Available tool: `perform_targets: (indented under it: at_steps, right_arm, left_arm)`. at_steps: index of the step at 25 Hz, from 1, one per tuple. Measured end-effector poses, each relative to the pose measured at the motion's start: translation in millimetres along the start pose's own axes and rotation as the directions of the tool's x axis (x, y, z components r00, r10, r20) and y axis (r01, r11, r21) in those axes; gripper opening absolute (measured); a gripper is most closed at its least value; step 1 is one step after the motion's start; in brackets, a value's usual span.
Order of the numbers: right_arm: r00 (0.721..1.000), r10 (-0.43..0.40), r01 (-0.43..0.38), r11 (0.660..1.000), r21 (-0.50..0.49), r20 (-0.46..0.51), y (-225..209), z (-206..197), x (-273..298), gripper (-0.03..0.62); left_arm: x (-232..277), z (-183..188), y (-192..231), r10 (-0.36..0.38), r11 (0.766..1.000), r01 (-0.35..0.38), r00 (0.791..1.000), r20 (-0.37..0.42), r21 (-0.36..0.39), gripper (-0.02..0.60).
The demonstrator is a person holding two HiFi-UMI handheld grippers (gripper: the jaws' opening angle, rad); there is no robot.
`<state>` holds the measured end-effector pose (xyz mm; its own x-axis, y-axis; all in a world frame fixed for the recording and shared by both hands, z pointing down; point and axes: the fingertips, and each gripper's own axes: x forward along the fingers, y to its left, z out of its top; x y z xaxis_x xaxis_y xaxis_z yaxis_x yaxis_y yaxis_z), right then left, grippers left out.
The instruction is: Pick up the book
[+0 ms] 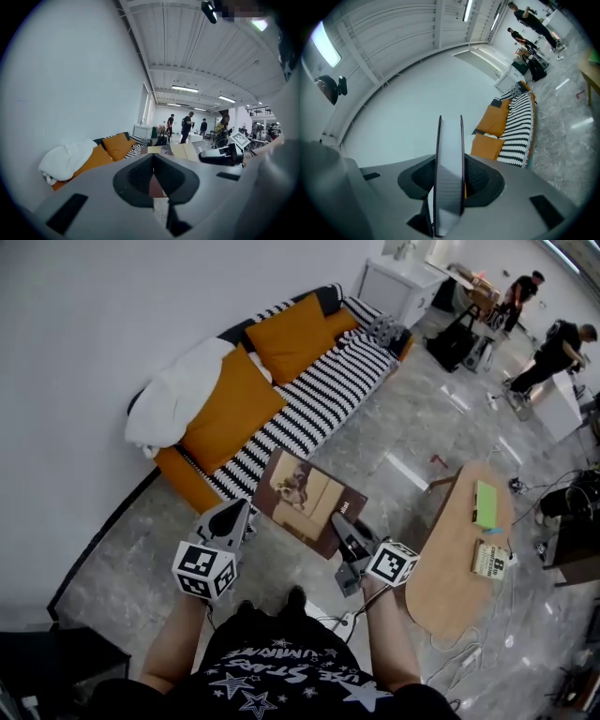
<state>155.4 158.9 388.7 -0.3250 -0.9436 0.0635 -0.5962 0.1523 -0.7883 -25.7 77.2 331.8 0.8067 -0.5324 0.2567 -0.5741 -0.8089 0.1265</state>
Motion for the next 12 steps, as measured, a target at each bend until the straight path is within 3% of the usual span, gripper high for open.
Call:
perform_targets:
  at_steps: [12]
  right_arm:
    - [0.999, -0.026, 0.027, 0.999, -0.018, 0.044, 49, -24, -5, 0.152]
  left_arm:
    - [-46, -2, 3, -0.067, 0.998, 0.067, 0.998, -0.006, 0.016, 0.007]
